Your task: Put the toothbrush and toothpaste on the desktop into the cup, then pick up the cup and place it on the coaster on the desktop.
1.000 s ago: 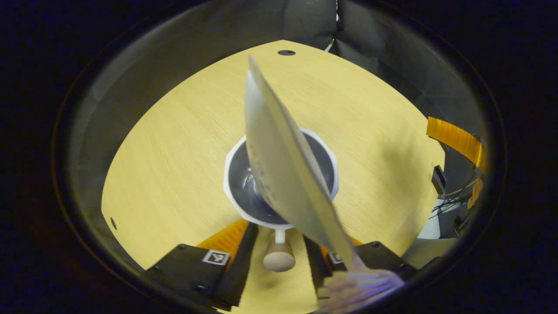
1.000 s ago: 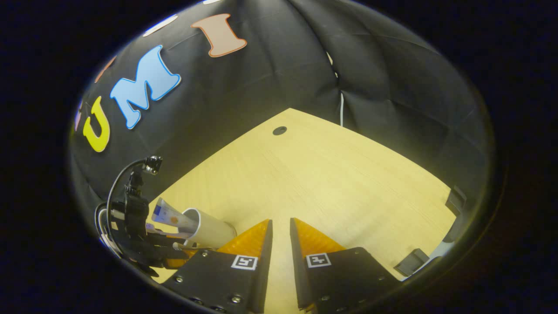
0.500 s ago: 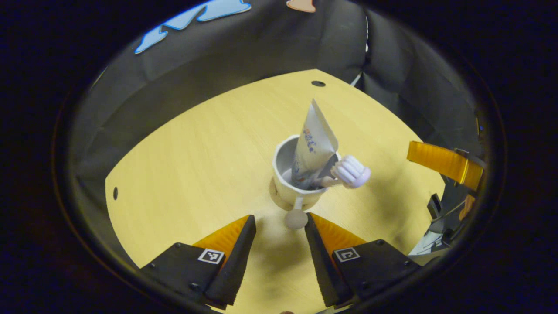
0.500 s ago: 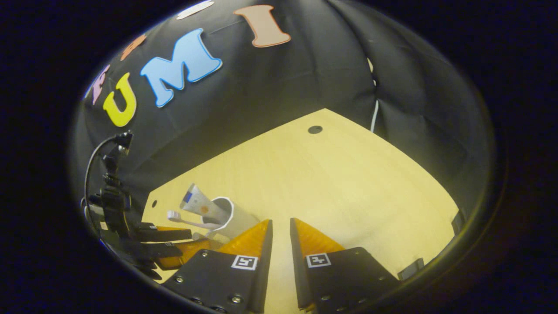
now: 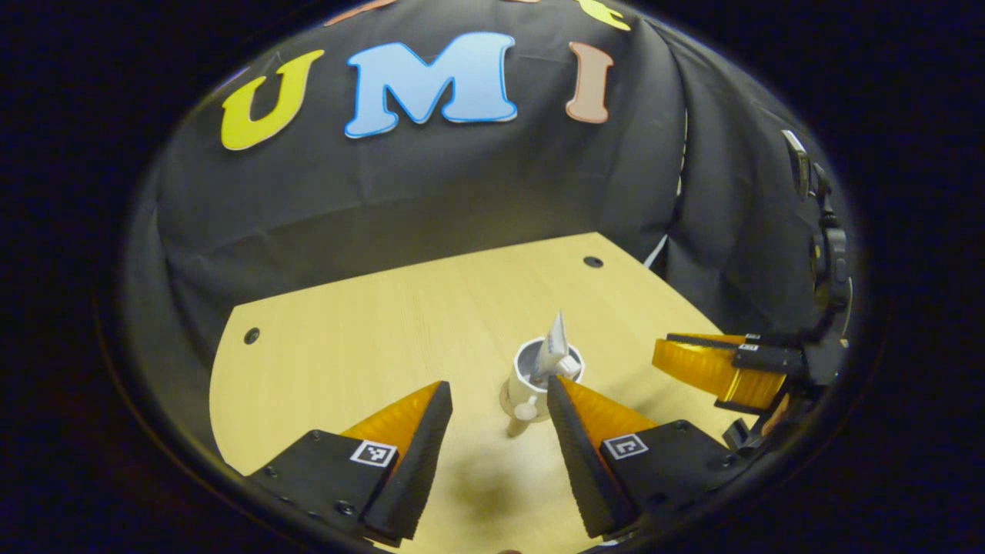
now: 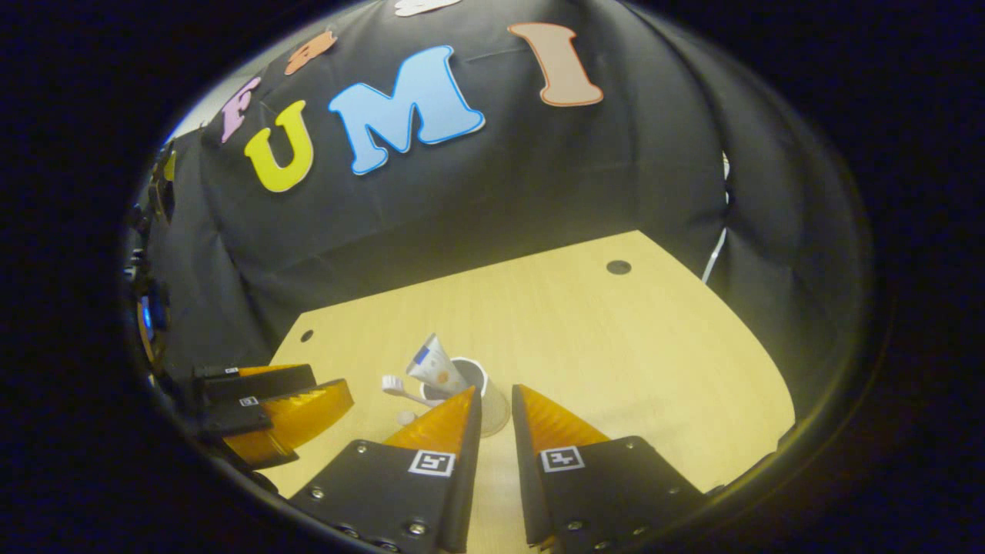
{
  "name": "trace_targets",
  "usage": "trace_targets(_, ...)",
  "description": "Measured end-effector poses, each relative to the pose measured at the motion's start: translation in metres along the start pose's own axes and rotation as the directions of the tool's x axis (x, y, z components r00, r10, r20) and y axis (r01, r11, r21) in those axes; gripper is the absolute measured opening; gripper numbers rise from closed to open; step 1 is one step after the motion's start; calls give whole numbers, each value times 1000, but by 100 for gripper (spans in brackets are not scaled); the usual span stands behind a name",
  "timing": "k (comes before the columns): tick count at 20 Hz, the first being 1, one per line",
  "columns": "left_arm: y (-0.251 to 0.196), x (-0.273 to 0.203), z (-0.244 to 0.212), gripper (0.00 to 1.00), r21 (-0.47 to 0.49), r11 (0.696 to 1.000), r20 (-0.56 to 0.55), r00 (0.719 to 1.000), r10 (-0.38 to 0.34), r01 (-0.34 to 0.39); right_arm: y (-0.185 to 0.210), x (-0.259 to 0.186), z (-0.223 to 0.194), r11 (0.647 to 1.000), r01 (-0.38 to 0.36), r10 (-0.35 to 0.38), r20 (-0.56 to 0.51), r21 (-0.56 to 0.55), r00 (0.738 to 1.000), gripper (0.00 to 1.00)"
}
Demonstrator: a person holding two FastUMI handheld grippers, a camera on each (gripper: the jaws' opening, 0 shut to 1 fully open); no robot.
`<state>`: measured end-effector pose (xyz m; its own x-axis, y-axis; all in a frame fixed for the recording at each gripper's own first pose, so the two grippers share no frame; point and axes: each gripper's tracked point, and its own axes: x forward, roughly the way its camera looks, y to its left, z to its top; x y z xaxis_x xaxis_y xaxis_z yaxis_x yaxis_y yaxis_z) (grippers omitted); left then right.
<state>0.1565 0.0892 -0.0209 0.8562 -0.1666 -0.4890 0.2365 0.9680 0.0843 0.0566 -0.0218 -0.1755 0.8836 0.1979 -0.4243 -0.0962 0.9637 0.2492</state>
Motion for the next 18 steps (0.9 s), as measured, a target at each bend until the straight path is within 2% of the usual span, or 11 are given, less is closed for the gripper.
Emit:
trace_targets(1, 3, -8, 9, 83, -18, 1000, 35, 999, 12, -11, 4, -4, 8, 1000, -9, 9, 22, -21, 1000, 26)
trace_targets(4, 7, -31, 33, 82, -53, 997, 157, 986, 56, -48, 19, -16, 32, 997, -43, 49, 85, -71, 995, 26)
trace_targets(7, 5, -52, 45, 82, -71, 994, 283, 954, 102, -85, 37, -29, 56, 992, -87, 100, 146, -93, 984, 26)
trace_targets(11, 5, -58, 46, 82, -80, 984, 374, 910, 179, -160, 57, -48, 84, 985, -123, 149, 226, -123, 963, 26)
trace_targets(14, 17, -61, 44, 82, -127, 960, 443, 851, 281, -251, 64, -65, 105, 982, -120, 160, 304, -148, 939, 22)
trace_targets(15, 24, -63, 43, 76, -139, 951, 463, 830, 310, -277, 65, -71, 110, 980, -111, 160, 325, -162, 932, 26)
trace_targets(16, 27, -65, 40, 75, -149, 944, 476, 816, 329, -294, 63, -75, 111, 979, -102, 158, 335, -178, 929, 26)
trace_targets(17, 29, -67, 37, 81, -160, 938, 484, 804, 347, -308, 64, -79, 111, 976, -101, 163, 336, -194, 928, 26)
trace_targets(18, 30, -67, 34, 88, -174, 931, 492, 791, 364, -320, 64, -83, 111, 972, -101, 169, 336, -211, 926, 22)
